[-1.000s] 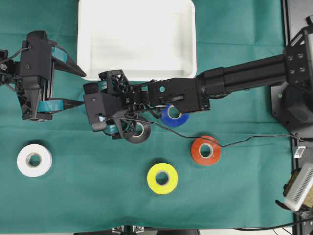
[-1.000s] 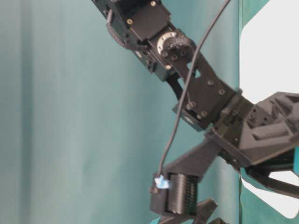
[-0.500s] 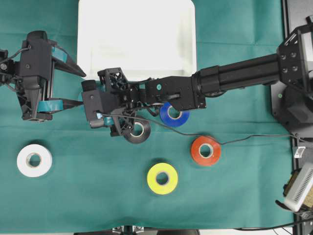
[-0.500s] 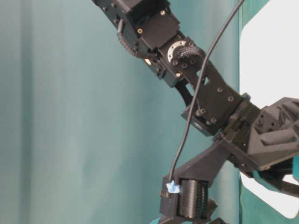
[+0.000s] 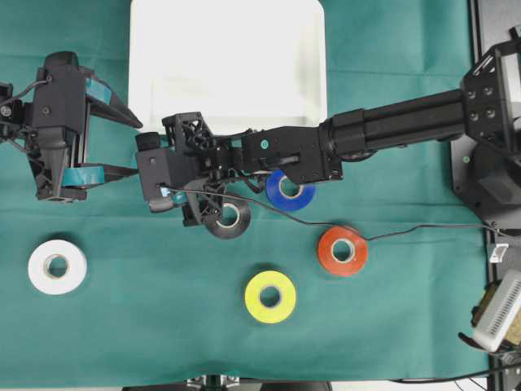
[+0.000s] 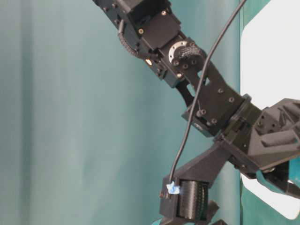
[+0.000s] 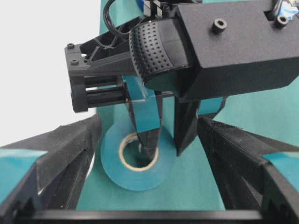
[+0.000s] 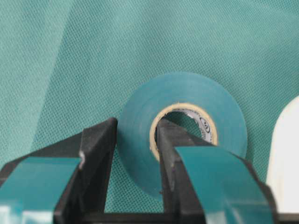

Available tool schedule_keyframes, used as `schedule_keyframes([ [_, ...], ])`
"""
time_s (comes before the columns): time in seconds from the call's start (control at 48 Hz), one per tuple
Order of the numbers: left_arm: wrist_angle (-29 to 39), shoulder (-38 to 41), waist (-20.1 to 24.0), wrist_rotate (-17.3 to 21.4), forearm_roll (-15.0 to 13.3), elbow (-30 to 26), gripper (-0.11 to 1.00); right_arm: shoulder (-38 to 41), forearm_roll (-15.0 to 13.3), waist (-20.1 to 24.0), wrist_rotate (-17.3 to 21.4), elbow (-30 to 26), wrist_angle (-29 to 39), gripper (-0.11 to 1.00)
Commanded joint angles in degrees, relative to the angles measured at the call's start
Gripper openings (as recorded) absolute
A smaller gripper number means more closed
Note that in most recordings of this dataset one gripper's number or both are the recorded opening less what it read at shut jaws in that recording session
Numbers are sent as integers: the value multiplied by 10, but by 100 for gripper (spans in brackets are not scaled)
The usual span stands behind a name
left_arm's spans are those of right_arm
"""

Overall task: Put the tape alternately from left to right into the white case.
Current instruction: 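Lift the teal tape roll and carry it into the white tray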

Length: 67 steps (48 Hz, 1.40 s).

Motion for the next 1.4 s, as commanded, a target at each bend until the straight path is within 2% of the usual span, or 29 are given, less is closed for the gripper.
schedule_keyframes([
  [0.0,-3,-8,1,0,-1,-5,59,-31,0,2,0,-9,-2,23],
  [0.375,-3,-8,1,0,-1,-4,59,-90,0,25,0,5,18,23],
  [0.875,-3,-8,2,0,-1,-5,59,-98,-1,24,0,8,27,23],
  [1.125,-3,-8,1,0,-1,-4,59,-116,-4,-6,0,18,45,23],
  [1.375,-3,-9,1,-1,-1,-4,59,-120,-25,-57,0,30,43,23],
])
